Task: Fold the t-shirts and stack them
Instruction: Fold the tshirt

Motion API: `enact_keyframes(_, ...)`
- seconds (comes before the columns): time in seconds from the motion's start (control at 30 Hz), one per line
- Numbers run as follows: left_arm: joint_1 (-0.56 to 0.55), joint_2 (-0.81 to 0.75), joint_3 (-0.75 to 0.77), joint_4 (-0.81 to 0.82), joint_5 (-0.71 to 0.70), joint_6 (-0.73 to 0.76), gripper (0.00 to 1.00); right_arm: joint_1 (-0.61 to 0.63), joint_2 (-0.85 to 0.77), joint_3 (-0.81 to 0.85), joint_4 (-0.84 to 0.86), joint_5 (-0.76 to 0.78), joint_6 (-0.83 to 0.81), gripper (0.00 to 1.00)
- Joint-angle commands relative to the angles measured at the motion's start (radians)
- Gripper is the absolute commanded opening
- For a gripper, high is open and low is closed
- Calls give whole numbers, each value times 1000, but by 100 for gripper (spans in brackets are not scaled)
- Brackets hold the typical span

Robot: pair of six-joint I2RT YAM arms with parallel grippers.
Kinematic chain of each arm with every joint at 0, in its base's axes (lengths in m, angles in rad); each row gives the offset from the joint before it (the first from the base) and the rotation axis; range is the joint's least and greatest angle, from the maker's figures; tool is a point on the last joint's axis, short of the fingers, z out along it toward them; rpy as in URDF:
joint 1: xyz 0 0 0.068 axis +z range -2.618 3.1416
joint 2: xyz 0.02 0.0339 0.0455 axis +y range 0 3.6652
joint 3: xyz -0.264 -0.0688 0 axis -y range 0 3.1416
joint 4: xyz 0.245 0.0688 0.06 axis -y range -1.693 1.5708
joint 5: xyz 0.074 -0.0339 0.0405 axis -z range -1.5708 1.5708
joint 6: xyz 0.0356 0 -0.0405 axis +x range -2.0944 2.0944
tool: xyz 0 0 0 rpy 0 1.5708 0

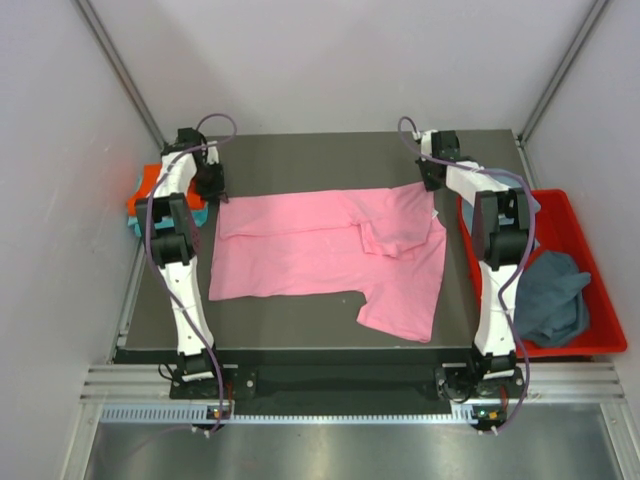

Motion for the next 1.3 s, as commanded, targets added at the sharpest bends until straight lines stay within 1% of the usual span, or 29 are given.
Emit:
enact_keyframes(0.0,2,25,25,-8,24,2,29,16,1,-7,43,9,-8,0)
enact_keyframes(0.03,0,27,27,-3,24,2,24,18,1,-7,45,11,-8,0)
enact_keyframes(0.07,0,28,30,3,24,1,17,16,1,-9,46,11,-10,0)
enact_keyframes(0.1,0,31,31,9,23,-29,7,16,2,-7,46,15,-10,0)
enact_keyframes(0.13,0,33,36,21,20,-34,0,16,2,-7,48,20,-14,0)
enact_keyframes(0.17,0,37,42,26,20,-42,0,15,4,-4,49,23,-16,0)
enact_keyframes(0.53,-21,165,227,88,15,-47,0,-4,21,24,57,42,-34,0)
enact_keyframes(0.8,-63,224,290,143,-9,-48,0,-10,62,83,72,48,-48,0)
enact_keyframes(0.93,-76,234,330,170,-43,-56,0,-4,84,128,77,48,-48,0)
enact_keyframes(1.1,-73,191,327,175,-69,-54,0,-5,72,140,91,49,-62,0)
enact_keyframes(1.13,-73,183,326,174,-77,-54,10,-4,68,140,94,52,-65,0)
enact_keyframes(1.17,-73,176,323,164,-80,-54,19,-4,55,143,97,58,-64,3)
enact_keyframes(1.2,-72,150,323,157,-83,-53,23,-2,44,142,98,80,-64,9)
enact_keyframes(1.23,-70,133,308,149,-86,-57,27,-1,29,140,100,90,-64,18)
enact_keyframes(1.27,-67,110,297,137,-94,-63,28,1,-9,134,103,98,-64,32)
